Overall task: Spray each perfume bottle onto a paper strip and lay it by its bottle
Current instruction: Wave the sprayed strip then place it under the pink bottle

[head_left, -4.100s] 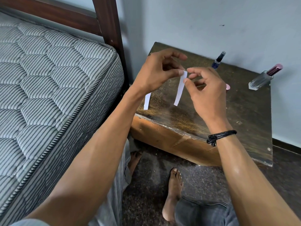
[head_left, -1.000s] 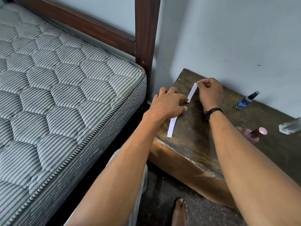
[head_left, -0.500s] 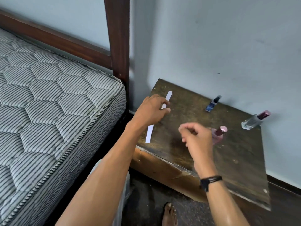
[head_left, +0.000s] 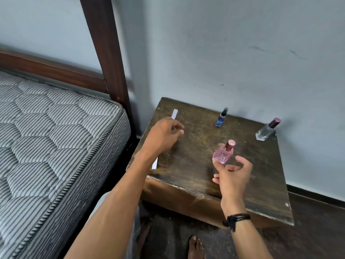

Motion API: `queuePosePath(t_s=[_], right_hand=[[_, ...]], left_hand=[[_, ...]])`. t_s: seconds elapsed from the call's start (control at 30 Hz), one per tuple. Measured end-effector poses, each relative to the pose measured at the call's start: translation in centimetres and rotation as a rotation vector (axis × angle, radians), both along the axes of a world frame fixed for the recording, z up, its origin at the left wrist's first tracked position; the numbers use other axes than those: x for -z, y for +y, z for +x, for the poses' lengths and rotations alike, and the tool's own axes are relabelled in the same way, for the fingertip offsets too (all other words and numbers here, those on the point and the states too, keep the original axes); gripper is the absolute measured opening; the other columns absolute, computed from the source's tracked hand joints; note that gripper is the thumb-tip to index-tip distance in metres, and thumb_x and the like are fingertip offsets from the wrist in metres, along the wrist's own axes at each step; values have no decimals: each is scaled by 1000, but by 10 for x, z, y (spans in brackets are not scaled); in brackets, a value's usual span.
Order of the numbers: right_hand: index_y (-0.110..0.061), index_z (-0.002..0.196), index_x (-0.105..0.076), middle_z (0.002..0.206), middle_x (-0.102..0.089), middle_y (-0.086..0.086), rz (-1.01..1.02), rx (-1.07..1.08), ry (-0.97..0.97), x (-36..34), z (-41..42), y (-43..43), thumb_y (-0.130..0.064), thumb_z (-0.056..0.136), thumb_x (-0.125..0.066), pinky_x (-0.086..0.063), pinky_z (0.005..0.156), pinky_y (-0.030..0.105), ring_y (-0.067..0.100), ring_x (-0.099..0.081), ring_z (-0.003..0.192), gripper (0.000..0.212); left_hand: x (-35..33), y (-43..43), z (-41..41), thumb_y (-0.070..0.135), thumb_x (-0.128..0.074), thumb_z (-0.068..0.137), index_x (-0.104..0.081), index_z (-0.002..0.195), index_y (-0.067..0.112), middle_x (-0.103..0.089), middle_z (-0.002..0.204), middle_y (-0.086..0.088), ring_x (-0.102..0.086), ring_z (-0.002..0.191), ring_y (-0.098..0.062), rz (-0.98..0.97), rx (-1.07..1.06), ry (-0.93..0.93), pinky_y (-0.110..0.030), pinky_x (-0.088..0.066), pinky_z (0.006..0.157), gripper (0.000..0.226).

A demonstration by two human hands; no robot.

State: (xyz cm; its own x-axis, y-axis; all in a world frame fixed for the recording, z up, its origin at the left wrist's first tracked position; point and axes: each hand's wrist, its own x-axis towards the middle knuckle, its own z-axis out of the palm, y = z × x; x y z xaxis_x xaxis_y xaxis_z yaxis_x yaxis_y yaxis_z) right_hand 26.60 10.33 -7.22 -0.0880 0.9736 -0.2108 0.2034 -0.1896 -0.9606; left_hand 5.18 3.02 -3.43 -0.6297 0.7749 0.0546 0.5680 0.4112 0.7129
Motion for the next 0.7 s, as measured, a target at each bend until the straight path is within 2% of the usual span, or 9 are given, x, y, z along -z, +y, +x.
queuePosePath(t_s=[0.1, 0.2, 0.3, 0.37, 0.43, 0.47, 0.53, 0.6, 0.7], right_hand=[[-30, 130, -59, 111, -58, -3, 137, -42, -146, 6, -6, 1, -30, 83, -87, -59, 49, 32, 23, -72, 71, 55], [-22, 120, -68, 104, -50, -13, 219, -80, -225, 8, -11, 0, -40, 84, -84, -61, 50, 38, 22, -70, 71, 43], [-24, 105, -70, 101, -50, -17, 252, -120, -254, 8, -14, 0, -42, 83, -85, -62, 67, 50, 25, -69, 82, 32], [-25, 99, -68, 100, -52, -17, 274, -164, -257, 9, -16, 0, -39, 84, -84, -61, 71, 52, 26, -68, 85, 26], [-27, 96, -68, 98, -55, -18, 313, -209, -246, 10, -19, -1, -33, 86, -84, -61, 73, 49, 15, -66, 83, 20], [-29, 94, -68, 97, -56, -19, 347, -231, -238, 9, -21, -2, -31, 86, -84, -61, 75, 41, 7, -65, 83, 18], [-34, 91, -66, 96, -59, -21, 422, -296, -229, 5, -29, -3, -30, 86, -83, -48, 72, 14, -11, -59, 85, 19], [-36, 93, -66, 97, -60, -23, 425, -376, -216, 0, -43, 1, -35, 88, -80, -40, 66, 14, -11, -57, 87, 15], [-30, 105, -68, 103, -62, -18, 410, -466, -198, -4, -79, 14, -38, 92, -75, -38, 67, 20, -2, -56, 91, 17]], left_hand=[[-1, -2, -4, 27, -67, 91, -70, 91, 31, -65, 104, 12, -63, 92, -8, 22, -66, -32, -32, -52, 90, 5], [1, -6, -11, 23, -70, 89, -72, 92, 28, -67, 98, 14, -64, 89, -5, 53, -117, -85, -32, -54, 88, 6], [1, -8, -14, 24, -74, 87, -75, 96, 30, -69, 90, 19, -65, 82, 2, 99, -94, -200, -25, -53, 81, 11], [-1, -8, -13, 26, -76, 86, -75, 96, 32, -71, 90, 18, -66, 80, 4, 104, -36, -276, -22, -53, 77, 12], [-2, -8, -12, 26, -76, 86, -75, 97, 32, -72, 93, 15, -66, 81, 3, 93, -5, -307, -24, -54, 81, 13], [-2, -8, -12, 26, -76, 86, -75, 97, 32, -73, 93, 14, -67, 82, 1, 97, -16, -310, -24, -55, 81, 12], [-2, -9, -14, 23, -76, 87, -76, 96, 30, -73, 90, 12, -68, 82, -2, 130, -84, -312, -24, -54, 79, 11], [-3, -10, -15, 21, -75, 87, -77, 94, 27, -73, 89, 9, -68, 85, -7, 170, -167, -323, -26, -55, 80, 10], [-4, -14, -20, 23, -72, 88, -77, 95, 28, -73, 86, 11, -68, 84, -7, 190, -275, -318, -35, -59, 82, 10]])
